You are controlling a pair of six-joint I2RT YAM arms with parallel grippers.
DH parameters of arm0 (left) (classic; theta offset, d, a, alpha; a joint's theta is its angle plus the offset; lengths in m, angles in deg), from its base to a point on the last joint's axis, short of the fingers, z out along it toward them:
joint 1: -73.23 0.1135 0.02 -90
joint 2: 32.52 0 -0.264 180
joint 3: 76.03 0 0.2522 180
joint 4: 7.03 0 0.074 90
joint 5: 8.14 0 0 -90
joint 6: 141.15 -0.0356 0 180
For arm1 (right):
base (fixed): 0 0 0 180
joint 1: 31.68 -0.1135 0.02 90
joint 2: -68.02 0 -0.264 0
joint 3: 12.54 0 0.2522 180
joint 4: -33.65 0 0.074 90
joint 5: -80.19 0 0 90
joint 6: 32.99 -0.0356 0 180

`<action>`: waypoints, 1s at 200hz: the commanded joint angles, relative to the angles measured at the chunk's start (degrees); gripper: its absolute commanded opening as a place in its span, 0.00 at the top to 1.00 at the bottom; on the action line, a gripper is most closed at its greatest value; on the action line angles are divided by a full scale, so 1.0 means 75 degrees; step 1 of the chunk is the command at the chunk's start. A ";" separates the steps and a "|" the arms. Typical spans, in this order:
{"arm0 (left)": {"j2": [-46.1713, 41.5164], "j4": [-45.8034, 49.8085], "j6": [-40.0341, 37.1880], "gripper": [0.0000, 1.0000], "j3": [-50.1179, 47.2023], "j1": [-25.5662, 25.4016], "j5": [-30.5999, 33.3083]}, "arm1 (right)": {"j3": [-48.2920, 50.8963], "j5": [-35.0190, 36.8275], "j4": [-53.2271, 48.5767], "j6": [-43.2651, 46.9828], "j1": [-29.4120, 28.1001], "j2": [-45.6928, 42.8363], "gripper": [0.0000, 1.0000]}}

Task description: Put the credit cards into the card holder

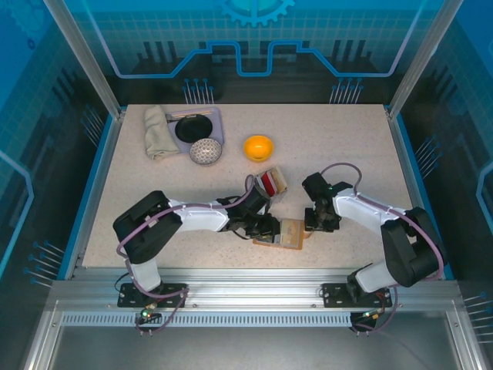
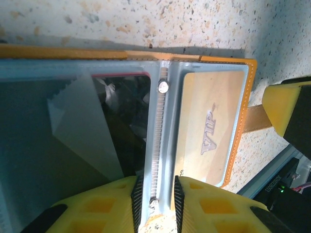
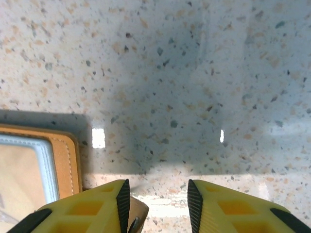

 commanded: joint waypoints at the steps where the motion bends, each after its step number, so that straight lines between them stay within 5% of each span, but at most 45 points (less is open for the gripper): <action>1: -0.0302 0.0061 0.0164 0.72 -0.0198 0.0036 0.0200 | -0.0220 0.0128 -0.0685 0.0130 -0.0215 -0.0042 0.63; 105: -0.0329 0.0126 0.0328 0.72 -0.0286 0.0039 0.0335 | -0.1116 0.0789 -0.1924 0.0403 -0.1200 0.1403 0.69; 200: -0.0714 -0.0289 0.0950 0.74 -0.0983 0.0039 0.0443 | -0.1322 0.1093 -0.0404 0.0651 -0.1747 0.1768 0.68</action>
